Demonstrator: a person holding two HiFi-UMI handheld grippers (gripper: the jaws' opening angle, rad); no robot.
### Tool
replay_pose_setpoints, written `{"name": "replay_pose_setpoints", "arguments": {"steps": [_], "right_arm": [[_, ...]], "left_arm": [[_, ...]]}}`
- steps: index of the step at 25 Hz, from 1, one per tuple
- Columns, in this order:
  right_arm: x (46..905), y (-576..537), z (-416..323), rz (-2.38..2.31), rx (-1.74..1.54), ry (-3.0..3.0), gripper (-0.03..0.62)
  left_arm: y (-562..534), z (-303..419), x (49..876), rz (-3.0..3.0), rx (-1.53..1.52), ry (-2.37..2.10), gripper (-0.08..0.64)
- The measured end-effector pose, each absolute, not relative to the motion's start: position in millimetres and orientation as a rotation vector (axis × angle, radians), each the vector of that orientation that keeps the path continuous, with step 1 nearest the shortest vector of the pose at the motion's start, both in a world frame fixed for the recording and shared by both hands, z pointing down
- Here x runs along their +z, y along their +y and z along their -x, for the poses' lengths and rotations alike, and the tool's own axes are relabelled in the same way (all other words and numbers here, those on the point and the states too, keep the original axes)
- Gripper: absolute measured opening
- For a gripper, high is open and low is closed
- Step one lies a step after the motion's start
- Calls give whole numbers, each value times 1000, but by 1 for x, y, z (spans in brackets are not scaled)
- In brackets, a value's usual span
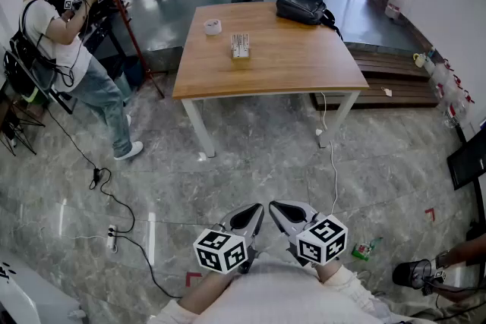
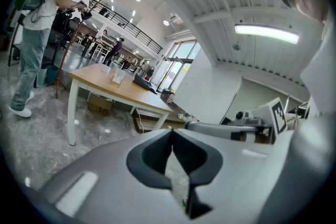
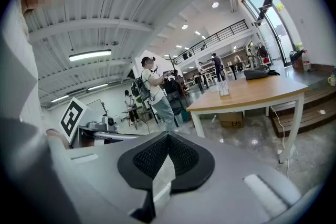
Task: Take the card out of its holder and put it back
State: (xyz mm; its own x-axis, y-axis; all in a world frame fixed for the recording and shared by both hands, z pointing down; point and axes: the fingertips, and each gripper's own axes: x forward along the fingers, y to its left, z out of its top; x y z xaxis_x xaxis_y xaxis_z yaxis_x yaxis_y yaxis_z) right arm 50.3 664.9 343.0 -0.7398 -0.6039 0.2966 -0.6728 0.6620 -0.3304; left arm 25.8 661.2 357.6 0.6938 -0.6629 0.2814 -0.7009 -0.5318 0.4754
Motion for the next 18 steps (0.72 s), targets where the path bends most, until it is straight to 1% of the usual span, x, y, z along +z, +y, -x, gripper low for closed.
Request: {"name": "replay_pose_setpoints", "arguments": {"steps": [11,18], "right_arm": [[363,646,-71,-1078,703,-2682,-6],[370,590,-71,-1116,747,-2681,-7]], "left_arm": [[644,-47,372,-2293,100,-990,8],[596,-43,381,-2313,154,-986,8]]}}
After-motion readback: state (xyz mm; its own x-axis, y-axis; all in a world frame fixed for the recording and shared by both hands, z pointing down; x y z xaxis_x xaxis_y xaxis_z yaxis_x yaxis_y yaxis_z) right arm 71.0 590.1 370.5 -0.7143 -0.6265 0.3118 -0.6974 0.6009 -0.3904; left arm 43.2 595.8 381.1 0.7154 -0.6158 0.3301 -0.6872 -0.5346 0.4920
